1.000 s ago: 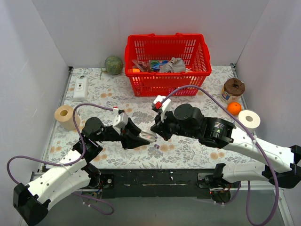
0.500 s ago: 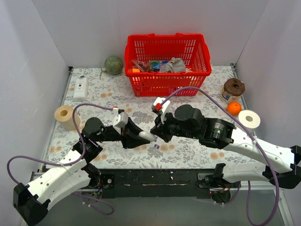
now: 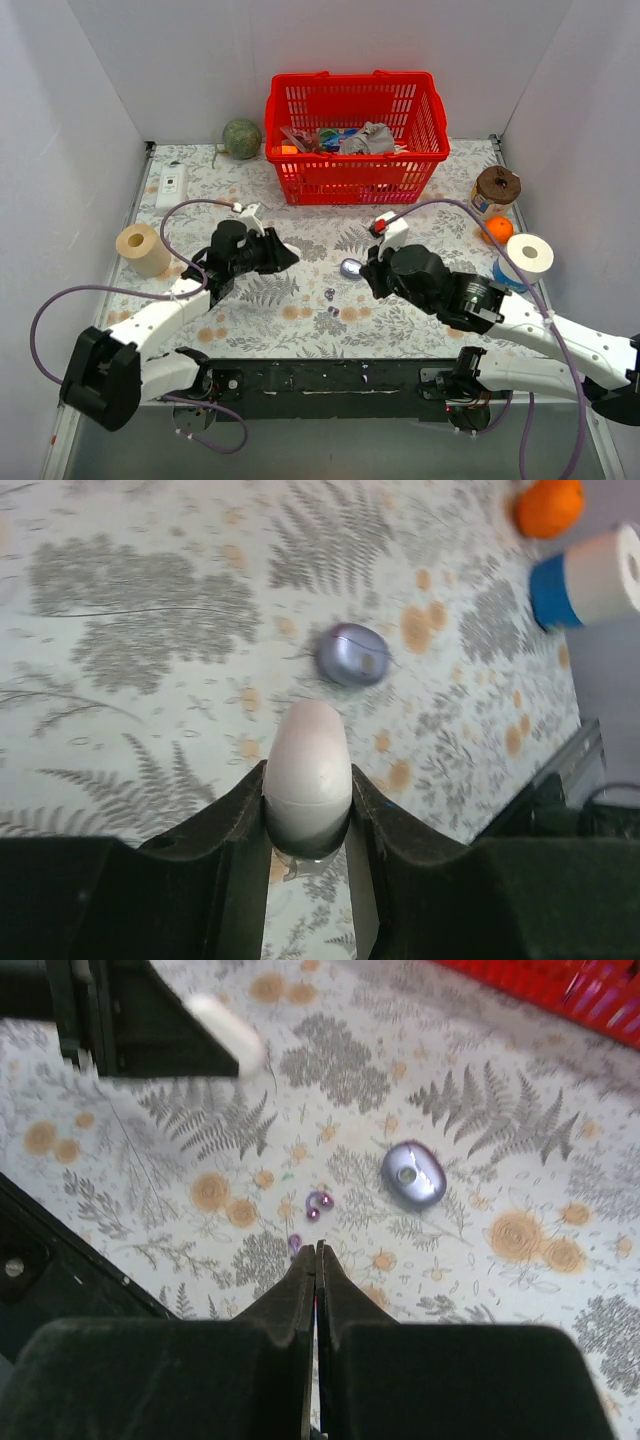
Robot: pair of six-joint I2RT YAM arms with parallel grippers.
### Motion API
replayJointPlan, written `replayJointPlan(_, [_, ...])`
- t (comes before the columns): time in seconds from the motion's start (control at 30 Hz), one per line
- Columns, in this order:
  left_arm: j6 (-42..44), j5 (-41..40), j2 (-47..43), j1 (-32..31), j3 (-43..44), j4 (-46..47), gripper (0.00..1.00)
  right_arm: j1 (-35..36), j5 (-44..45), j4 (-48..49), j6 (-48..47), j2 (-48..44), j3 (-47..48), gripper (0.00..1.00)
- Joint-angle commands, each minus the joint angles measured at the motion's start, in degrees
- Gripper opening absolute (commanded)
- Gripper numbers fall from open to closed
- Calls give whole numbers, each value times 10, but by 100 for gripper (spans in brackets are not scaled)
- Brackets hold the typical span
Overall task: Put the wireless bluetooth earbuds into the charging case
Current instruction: Close the charging case, then place the charging case at the center of the board.
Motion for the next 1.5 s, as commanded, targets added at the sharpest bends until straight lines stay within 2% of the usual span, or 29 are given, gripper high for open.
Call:
replayJointPlan(0.0, [-57,38,80,107,11,28,0,-1,-28,59,40,3,-59,1])
replayJointPlan(0.07, [-36,51,117,145,29,24,0,-1,-40,71,43,-10,-75,1])
replayJointPlan(0.17, [4,66,181,166,65,26,0,-1,-46,79,49,-19,-91,1])
replayJointPlan(0.33, [43,76,294,181,138,-6,0,-1,-47,89,50,-28,-113,1])
replayJointPlan(0.5, [50,80,376,184,157,-28,1,-2,-44,87,42,-32,-113,1])
replayJointPlan(0.63, [48,58,402,184,166,-39,16,-2,-41,82,41,-30,-106,1])
replayJointPlan(0.67, [44,52,404,184,166,-42,26,-2,-41,79,41,-29,-101,1])
replayJointPlan(0.77, [43,29,407,185,168,-58,39,-1,-34,75,37,-27,-98,2])
replayJointPlan(1.27, [42,-95,298,218,147,-159,62,-2,-16,67,37,-35,-115,11])
replayJointPlan(1.43, [30,-201,213,218,142,-198,63,-2,8,63,33,-42,-120,14])
replayJointPlan(1.47, [13,-212,191,218,132,-197,98,-2,14,65,31,-43,-124,15])
